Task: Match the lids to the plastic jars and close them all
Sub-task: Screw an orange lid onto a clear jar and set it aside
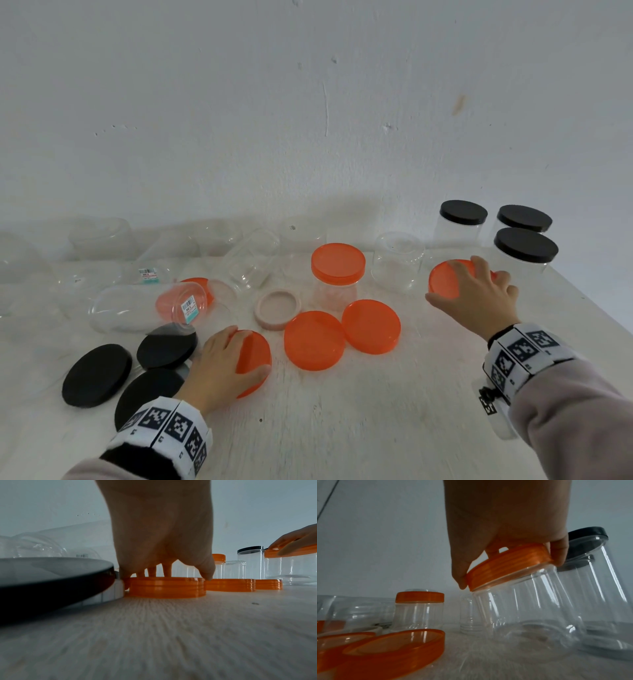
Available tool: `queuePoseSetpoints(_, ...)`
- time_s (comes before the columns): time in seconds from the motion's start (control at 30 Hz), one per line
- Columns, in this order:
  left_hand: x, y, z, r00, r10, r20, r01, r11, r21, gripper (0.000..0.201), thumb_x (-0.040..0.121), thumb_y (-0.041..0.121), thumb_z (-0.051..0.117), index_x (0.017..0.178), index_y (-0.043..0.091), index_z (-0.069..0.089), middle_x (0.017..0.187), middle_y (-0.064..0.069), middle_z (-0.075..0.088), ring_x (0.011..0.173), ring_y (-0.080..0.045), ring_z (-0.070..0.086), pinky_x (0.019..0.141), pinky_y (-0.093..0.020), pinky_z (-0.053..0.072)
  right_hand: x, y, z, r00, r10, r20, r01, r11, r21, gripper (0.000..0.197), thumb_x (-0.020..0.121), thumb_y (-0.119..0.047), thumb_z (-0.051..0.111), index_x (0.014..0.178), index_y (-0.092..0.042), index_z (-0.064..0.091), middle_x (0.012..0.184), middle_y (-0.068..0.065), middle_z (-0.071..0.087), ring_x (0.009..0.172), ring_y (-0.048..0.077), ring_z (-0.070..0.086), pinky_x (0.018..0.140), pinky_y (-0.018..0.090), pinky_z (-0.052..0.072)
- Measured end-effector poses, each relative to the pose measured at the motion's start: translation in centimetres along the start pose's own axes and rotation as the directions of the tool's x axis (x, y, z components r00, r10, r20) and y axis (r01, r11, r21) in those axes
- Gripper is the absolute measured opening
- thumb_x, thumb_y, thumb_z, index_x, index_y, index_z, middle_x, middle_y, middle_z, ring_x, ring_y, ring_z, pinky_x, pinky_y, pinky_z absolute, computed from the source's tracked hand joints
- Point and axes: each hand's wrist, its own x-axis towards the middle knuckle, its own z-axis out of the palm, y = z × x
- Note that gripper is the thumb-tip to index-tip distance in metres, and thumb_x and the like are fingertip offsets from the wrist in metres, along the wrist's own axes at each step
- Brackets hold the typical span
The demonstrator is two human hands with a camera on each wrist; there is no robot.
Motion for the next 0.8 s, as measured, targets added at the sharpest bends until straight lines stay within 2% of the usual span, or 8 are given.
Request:
queuePoseSetpoints(0.1,0.0,0.0,0.0,1.000,0.001,0.001,-0.001,1.000,-0.007,0.081,0.085,0.067,0.049,0.149,0.029,0.016,0.158,0.004,0.007,0.145,-0.021,0.012,0.116,-0.041,0.021,0.3,-0.2,0.1,0.997,0.049,0.065,-0.047,0.998,-0.030,0.066,0.081,-0.061,0.054,0.138,-0.034,0.035,0.145,0.005,0.025,0.123,0.040,0.031,0.102,0.048,0.031)
queuePoseSetpoints(0.23,0.1,-0.3,0.0,1.000,0.006,0.013,-0.006,1.000,-0.022,0.082,0.084,0.067,0.050,0.148,0.031,0.014,0.158,0.005,0.006,0.145,-0.021,0.011,0.115,-0.040,0.021,1.0,-0.9,-0.6,0.984,0.110,0.139,-0.103,0.993,-0.059,0.052,0.086,-0.048,0.048,0.134,-0.031,0.040,0.137,0.007,0.034,0.123,0.039,0.033,0.101,0.048,0.031)
queuePoseSetpoints(0.3,0.2,-0.4,0.1,1.000,0.005,0.020,-0.004,1.000,-0.014,0.082,0.084,0.067,0.050,0.148,0.032,0.013,0.158,0.006,0.006,0.145,-0.021,0.011,0.115,-0.040,0.021,1.5,-1.6,-1.2,0.980,0.123,0.159,-0.109,0.990,-0.094,0.046,0.089,-0.041,0.043,0.133,-0.027,0.042,0.137,0.009,0.036,0.127,0.038,0.031,0.104,0.052,0.028)
queuePoseSetpoints(0.4,0.5,-0.6,0.3,1.000,0.007,0.020,-0.006,1.000,-0.012,0.082,0.083,0.069,0.050,0.147,0.035,0.014,0.157,0.007,0.006,0.144,-0.021,0.012,0.114,-0.040,0.022,2.2,-3.2,-2.0,0.988,0.089,0.123,-0.081,0.994,-0.072,0.046,0.093,-0.035,0.037,0.137,-0.022,0.035,0.143,0.011,0.033,0.132,0.038,0.025,0.110,0.057,0.020)
queuePoseSetpoints(0.5,0.6,-0.9,0.5,1.000,0.008,0.019,-0.008,1.000,-0.022,0.081,0.081,0.070,0.050,0.146,0.036,0.014,0.157,0.008,0.006,0.143,-0.020,0.012,0.114,-0.040,0.023,3.3,-5.1,-2.3,0.997,0.006,0.071,-0.005,1.000,-0.006,0.052,0.095,-0.038,0.039,0.143,-0.019,0.030,0.147,0.013,0.030,0.136,0.038,0.022,0.112,0.055,0.017)
queuePoseSetpoints(0.57,0.6,-0.9,0.6,1.000,0.015,0.009,-0.014,1.000,-0.028,0.080,0.081,0.070,0.051,0.145,0.037,0.015,0.156,0.009,0.007,0.143,-0.020,0.013,0.113,-0.039,0.024,4.2,-6.2,-2.1,0.996,-0.029,0.083,0.028,0.999,0.017,0.060,0.095,-0.043,0.043,0.147,-0.018,0.026,0.151,0.015,0.026,0.139,0.038,0.018,0.112,0.052,0.017)
queuePoseSetpoints(0.67,0.5,-0.9,0.6,1.000,0.024,-0.009,-0.024,0.999,-0.027,0.079,0.081,0.070,0.050,0.144,0.038,0.016,0.156,0.009,0.008,0.142,-0.019,0.013,0.113,-0.038,0.023,5.7,-7.0,-1.3,0.995,-0.026,0.099,0.020,0.998,0.057,0.065,0.095,-0.049,0.045,0.147,-0.016,0.027,0.151,0.018,0.024,0.140,0.038,0.017,0.113,0.049,0.018)
queuePoseSetpoints(0.8,0.4,-0.7,0.6,1.000,0.021,-0.018,-0.021,1.000,-0.017,0.078,0.082,0.069,0.049,0.144,0.037,0.016,0.155,0.009,0.008,0.142,-0.018,0.014,0.114,-0.038,0.024,7.1,-7.1,0.0,0.992,0.019,0.123,-0.028,0.997,0.073,0.068,0.093,-0.054,0.046,0.146,-0.014,0.029,0.147,0.017,0.028,0.135,0.038,0.025,0.109,0.050,0.025)
